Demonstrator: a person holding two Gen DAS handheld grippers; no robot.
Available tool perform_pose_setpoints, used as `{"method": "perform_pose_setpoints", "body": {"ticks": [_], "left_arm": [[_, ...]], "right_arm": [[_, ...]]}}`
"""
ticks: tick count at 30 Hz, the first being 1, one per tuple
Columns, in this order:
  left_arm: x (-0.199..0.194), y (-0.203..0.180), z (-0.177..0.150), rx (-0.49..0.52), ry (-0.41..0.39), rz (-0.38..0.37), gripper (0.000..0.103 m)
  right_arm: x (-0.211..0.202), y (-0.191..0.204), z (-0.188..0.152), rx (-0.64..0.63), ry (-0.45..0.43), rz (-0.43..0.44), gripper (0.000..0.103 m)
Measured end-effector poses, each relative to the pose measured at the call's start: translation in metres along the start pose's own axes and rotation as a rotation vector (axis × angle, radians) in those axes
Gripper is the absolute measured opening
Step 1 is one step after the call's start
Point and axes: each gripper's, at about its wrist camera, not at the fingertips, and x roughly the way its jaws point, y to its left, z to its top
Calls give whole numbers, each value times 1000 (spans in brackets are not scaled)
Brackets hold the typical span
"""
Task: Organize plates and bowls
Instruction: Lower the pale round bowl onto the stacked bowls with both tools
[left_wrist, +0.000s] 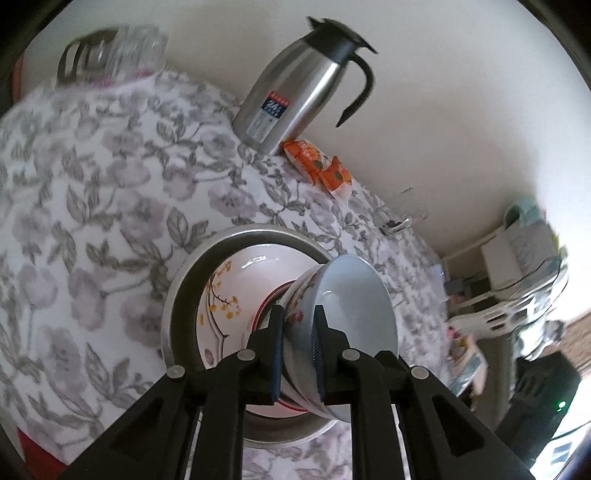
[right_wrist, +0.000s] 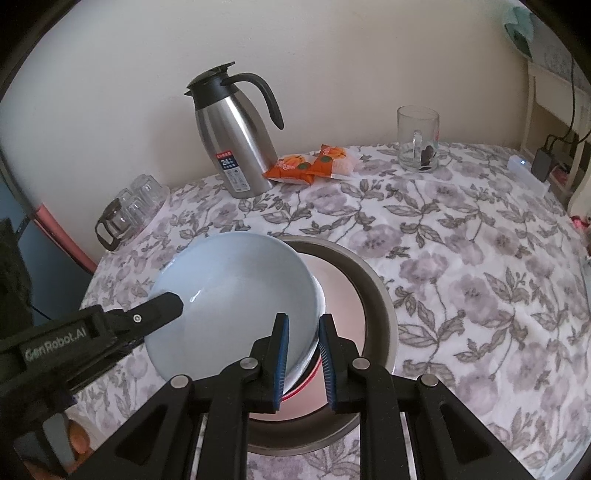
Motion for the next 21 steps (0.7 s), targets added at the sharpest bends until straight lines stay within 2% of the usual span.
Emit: {"method": "perform_pose_setpoints", "body": {"ticks": [6, 16, 19, 21], "left_arm": [[3, 7, 0, -50, 19, -33, 14], [-6, -16, 1, 103, -20, 109, 14], [-8, -21, 2, 136, -39, 126, 14], [-10, -20, 2, 135, -49, 108, 14]], "right_arm": [[0, 0, 0, 2, -2, 2, 20], [2, -4, 0, 20, 5, 18, 20], [2, -4, 0, 21, 7, 19, 20], [2, -4, 0, 22, 7, 17, 20]]}}
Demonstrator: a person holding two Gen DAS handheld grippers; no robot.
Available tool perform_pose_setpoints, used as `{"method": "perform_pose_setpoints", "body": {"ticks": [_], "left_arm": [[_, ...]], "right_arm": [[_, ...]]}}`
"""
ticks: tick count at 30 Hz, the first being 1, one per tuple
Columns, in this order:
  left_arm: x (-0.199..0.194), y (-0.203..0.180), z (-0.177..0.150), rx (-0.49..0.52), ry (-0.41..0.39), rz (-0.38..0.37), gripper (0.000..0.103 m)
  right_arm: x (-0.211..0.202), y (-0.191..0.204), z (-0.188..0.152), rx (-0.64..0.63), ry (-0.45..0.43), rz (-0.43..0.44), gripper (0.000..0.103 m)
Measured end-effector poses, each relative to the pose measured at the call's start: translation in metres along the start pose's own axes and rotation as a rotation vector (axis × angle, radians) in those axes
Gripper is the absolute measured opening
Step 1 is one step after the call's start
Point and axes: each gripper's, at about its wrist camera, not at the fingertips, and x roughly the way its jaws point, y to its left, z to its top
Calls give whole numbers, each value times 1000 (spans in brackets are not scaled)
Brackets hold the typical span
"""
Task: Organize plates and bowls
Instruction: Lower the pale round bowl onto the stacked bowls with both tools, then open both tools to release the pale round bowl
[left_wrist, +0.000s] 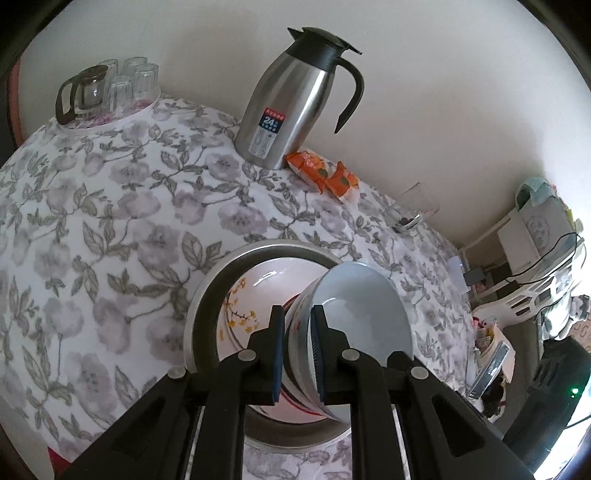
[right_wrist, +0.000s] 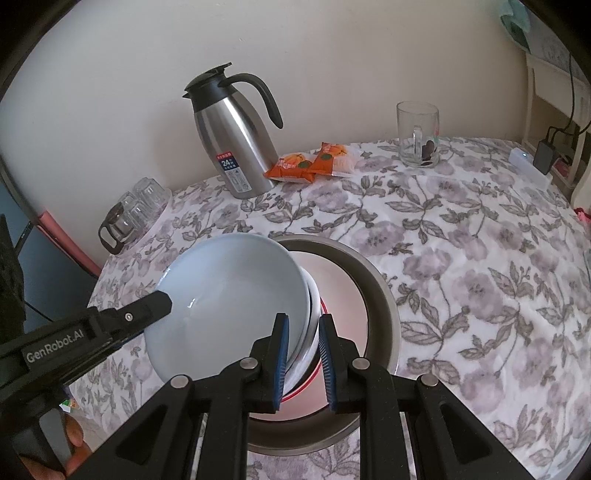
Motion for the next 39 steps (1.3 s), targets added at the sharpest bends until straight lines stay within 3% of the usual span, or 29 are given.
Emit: {"method": "perform_pose_setpoints", "body": {"ticks": [8, 16, 25, 35, 38, 39], "left_arm": [[4, 9, 2, -72, -2, -72, 10], [10, 14, 1, -107, 27, -97, 8], [6, 5, 1, -50, 17, -41, 8], [-18, -1, 5, 0, -64, 18, 9], [-23, -4, 6, 28, -92, 64, 19], [-23, -4, 6, 32, -97, 88, 34]], "right_arm": [[-3, 1, 0, 1, -7, 9, 20], [-10, 6, 2, -21, -32, 11, 20], [-7, 1, 1, -4, -16, 16, 20], [-19, 0, 5, -15, -49, 4, 20], [-23, 0, 6, -18, -59, 4, 20], [-23, 0, 6, -19, -61, -2, 20]]}}
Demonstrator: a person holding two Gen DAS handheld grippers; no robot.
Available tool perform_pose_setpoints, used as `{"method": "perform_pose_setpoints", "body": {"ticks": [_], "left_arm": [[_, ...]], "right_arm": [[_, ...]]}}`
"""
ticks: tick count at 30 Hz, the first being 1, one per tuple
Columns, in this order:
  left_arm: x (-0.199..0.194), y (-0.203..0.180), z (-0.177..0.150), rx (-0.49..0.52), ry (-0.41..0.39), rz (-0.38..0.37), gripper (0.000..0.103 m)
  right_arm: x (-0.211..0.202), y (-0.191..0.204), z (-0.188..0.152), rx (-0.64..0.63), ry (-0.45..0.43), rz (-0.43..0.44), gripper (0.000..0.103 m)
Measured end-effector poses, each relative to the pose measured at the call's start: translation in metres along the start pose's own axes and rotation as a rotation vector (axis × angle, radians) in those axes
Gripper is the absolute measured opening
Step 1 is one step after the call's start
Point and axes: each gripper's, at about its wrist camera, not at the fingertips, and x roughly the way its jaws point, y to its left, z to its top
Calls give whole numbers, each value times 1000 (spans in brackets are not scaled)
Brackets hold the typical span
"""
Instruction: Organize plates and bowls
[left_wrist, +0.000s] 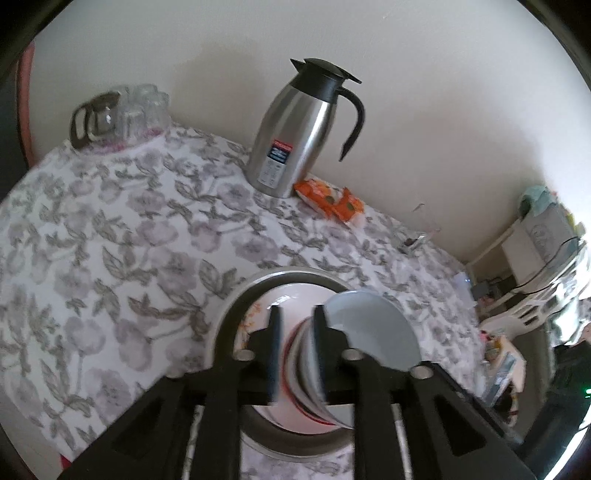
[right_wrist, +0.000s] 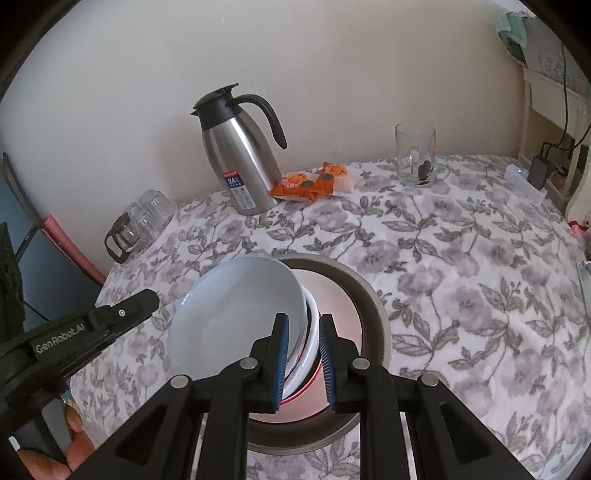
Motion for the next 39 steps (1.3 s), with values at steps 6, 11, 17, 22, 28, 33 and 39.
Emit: {"method": "perform_pose_setpoints", "body": {"ticks": [6, 11, 17, 22, 28, 33, 39], "left_arm": [[4, 5, 1, 20, -5, 97, 69], [15, 11, -2, 22, 43, 160, 74], [17, 13, -5, 34, 35, 211, 92], [19, 18, -5, 18, 42, 229, 92], [16, 18, -3, 12, 30, 231, 97], [13, 17, -3, 14, 15, 237, 99], [11, 14, -2, 32, 1, 263, 99]], "right_arm": [[0, 0, 0, -2, -4, -16, 43], [-1, -1, 1, -10, -17, -34, 66], [2, -2, 0, -25, -16, -50, 80], [3, -4, 0, -26, -16, -54, 93], [3, -5, 0, -23, -21, -59, 103], [3, -7, 0, -16, -20, -64, 103], [1, -8, 0, -19, -24, -67, 103]]}}
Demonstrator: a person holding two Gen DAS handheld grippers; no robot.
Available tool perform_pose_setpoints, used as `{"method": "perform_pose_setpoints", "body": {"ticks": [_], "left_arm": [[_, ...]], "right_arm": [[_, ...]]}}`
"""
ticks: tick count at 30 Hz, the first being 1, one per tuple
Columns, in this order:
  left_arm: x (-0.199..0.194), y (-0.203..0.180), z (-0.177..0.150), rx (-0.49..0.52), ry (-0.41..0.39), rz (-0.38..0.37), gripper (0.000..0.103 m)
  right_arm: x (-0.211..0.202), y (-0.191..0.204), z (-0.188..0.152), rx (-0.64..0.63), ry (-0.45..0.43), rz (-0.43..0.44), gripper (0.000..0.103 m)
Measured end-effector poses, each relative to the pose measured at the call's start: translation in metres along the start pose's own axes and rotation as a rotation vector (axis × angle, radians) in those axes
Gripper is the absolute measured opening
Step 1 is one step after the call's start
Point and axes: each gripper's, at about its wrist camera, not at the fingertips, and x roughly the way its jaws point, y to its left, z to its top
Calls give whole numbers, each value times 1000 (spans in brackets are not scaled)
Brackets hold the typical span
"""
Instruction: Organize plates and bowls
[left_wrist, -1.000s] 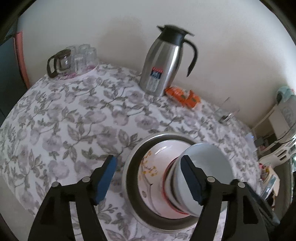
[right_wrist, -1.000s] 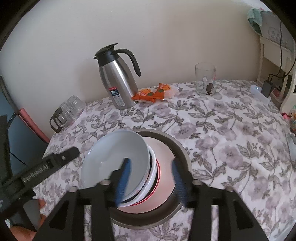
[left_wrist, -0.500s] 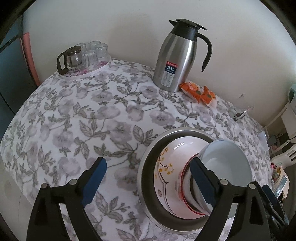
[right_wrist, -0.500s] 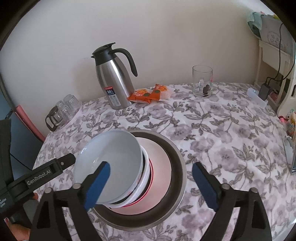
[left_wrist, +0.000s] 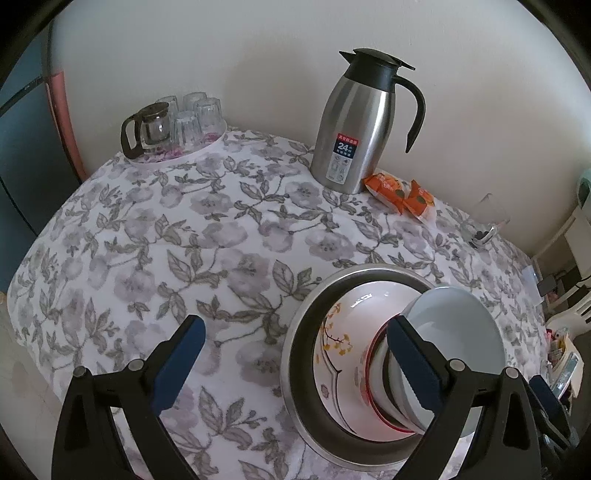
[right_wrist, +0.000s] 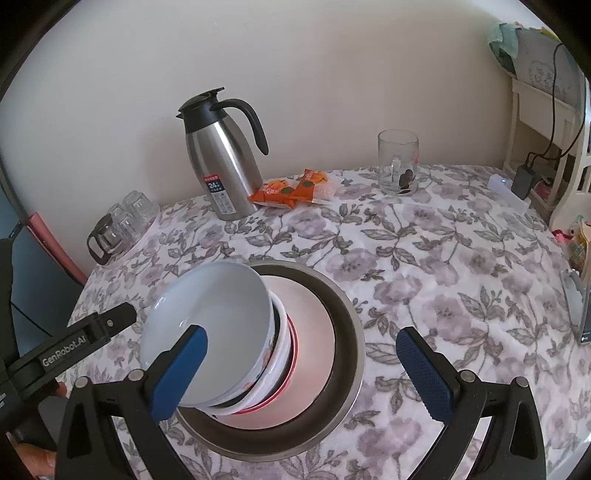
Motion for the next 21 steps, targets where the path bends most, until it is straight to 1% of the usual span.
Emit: {"method": "perform_pose_setpoints", "body": {"ticks": [5, 9, 12, 14, 18, 21], "left_arm": [[-2, -4, 0, 25, -7, 15, 99], [-3, -3, 0, 18, -4, -2, 99], [-6, -3, -2, 19, -17, -5, 99], [-9, -4, -3, 26, -25, 9, 99], [-10, -7, -9, 62, -24, 60, 99], [-12, -6, -15, 65, -16, 60, 99]], "right_arm": [[-1, 0, 0, 5, -1, -4, 103], [-5, -2, 0, 4, -8, -6, 103], [-8, -3, -2, 3, -14, -9, 103], [-11, -5, -3, 10, -19, -8, 103], [-16, -6, -8, 12, -28, -5, 103], [-20, -8, -14, 13, -33, -4, 103]]}}
